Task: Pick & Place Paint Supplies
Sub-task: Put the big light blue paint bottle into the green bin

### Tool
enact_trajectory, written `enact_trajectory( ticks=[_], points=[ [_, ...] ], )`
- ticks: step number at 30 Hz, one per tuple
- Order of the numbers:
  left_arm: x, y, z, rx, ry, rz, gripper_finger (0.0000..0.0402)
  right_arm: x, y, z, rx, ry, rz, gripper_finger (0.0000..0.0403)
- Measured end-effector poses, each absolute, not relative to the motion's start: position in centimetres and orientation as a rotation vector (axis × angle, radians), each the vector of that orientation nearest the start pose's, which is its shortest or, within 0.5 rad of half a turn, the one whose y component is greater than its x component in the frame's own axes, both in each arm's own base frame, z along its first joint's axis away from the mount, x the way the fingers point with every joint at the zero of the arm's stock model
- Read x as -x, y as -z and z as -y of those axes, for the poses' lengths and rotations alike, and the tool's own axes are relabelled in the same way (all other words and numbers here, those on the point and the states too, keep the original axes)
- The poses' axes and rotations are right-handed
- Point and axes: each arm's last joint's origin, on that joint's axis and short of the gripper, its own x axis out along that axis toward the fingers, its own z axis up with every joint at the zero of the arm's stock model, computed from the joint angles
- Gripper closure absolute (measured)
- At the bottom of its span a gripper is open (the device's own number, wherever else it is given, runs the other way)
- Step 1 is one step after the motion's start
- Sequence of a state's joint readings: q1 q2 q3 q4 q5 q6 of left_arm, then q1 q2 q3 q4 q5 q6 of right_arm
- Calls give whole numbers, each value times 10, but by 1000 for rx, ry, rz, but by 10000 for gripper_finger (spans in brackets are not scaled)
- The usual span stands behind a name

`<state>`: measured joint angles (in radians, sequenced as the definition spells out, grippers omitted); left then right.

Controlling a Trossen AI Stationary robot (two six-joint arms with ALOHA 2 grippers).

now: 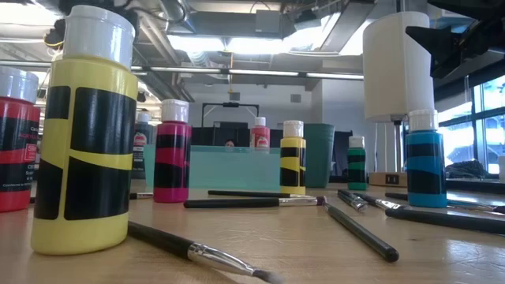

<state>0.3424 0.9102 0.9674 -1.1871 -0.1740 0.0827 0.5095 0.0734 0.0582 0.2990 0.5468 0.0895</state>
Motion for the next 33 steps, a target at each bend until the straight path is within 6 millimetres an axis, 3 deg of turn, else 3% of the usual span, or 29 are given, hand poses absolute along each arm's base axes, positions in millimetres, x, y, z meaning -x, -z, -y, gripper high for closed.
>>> enact_trajectory(
  ticks=[8,14,17,26,30,33],
  points=[
    [-136,-336,-47,21,-466,-1149,284,-87,-205,-31,-234,26,250,132],
    [-162,-352,-56,-3,-475,-1165,284,-87,-204,-32,-226,26,237,132],
    [-178,-360,-67,-64,-490,-1163,284,-88,-203,-33,-224,1,228,132],
    [-224,-389,-97,-14,-467,-1111,284,-91,-200,-36,-202,-50,194,133],
    [-244,-391,-112,-11,-393,-1098,284,-92,-200,-36,-201,-51,187,133],
    [-255,-380,-131,-3,-405,-1115,284,-92,-201,-38,-202,-91,197,133]
  ],
)
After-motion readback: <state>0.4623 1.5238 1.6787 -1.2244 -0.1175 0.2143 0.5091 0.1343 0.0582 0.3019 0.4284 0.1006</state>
